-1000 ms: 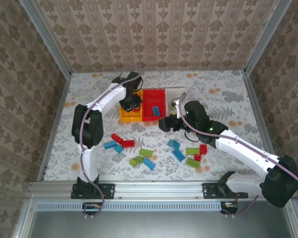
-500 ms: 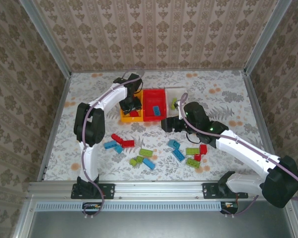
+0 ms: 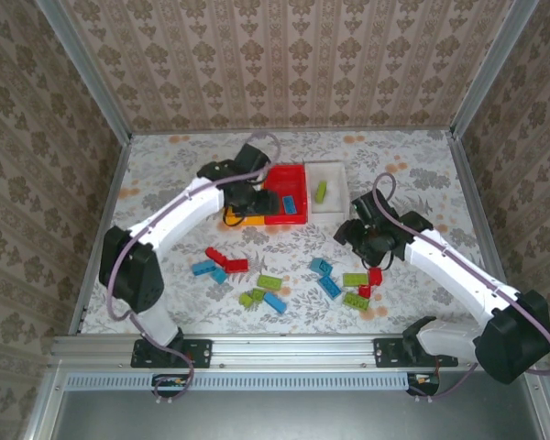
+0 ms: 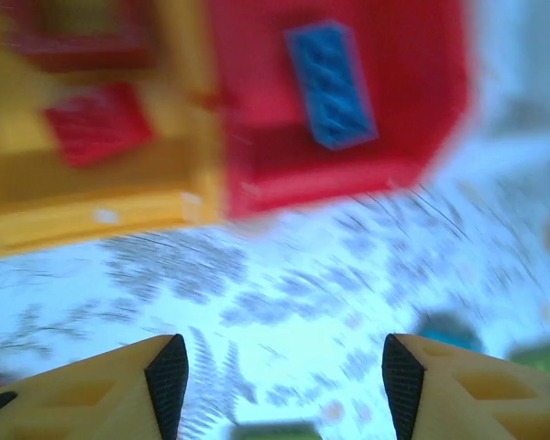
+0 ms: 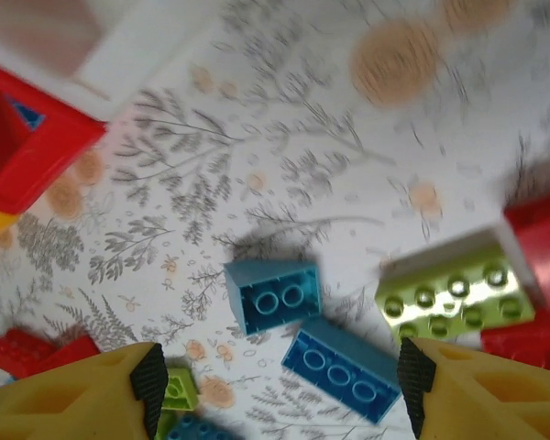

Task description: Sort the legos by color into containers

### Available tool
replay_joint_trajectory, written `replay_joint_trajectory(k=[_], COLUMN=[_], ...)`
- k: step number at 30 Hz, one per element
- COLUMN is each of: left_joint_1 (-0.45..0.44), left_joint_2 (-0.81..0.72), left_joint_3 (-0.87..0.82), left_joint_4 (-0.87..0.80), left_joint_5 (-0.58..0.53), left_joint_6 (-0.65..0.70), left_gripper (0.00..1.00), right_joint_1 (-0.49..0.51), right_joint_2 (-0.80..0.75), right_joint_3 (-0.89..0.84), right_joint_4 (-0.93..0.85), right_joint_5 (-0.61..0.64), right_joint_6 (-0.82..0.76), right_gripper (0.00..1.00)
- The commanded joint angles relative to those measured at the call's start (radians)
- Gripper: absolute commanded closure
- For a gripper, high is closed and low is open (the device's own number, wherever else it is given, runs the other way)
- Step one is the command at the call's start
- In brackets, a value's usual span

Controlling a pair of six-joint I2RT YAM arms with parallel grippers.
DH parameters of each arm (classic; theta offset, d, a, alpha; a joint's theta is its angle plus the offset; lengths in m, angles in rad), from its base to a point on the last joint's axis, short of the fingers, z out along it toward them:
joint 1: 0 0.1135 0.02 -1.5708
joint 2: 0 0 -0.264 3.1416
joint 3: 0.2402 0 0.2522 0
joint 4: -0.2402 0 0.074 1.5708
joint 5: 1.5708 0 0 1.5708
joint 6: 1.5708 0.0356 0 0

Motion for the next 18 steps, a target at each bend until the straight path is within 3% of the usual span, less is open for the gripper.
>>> replay_joint_trajectory(k=[1,7,18], left_joint_1=[-0.070,-0.186,-0.196], left_joint_2=[-0.082,-0.295,-0.350], left_joint_3=[-0.100,-0.291,-0.319], left_joint_4=[0.122,0.279,0.248], left_joint_5=[0.184,0.261,0.237], left_joint_6=[0.228,0.325,0.365], left_gripper=[0.38,0.37,0.36], right_joint_1=[0.039,0.073,0.071], right_joint_2=[0.025,0.054,0.050], right_joint_3=[-0.045,-0.117,-0.246], right_joint_4=[0.008,0.055,0.130], right_joint_5=[-0.036,0.009,0.029], right_joint_6=[0.341,0.582,0.763], right_gripper=[0.30,0.30,0.31])
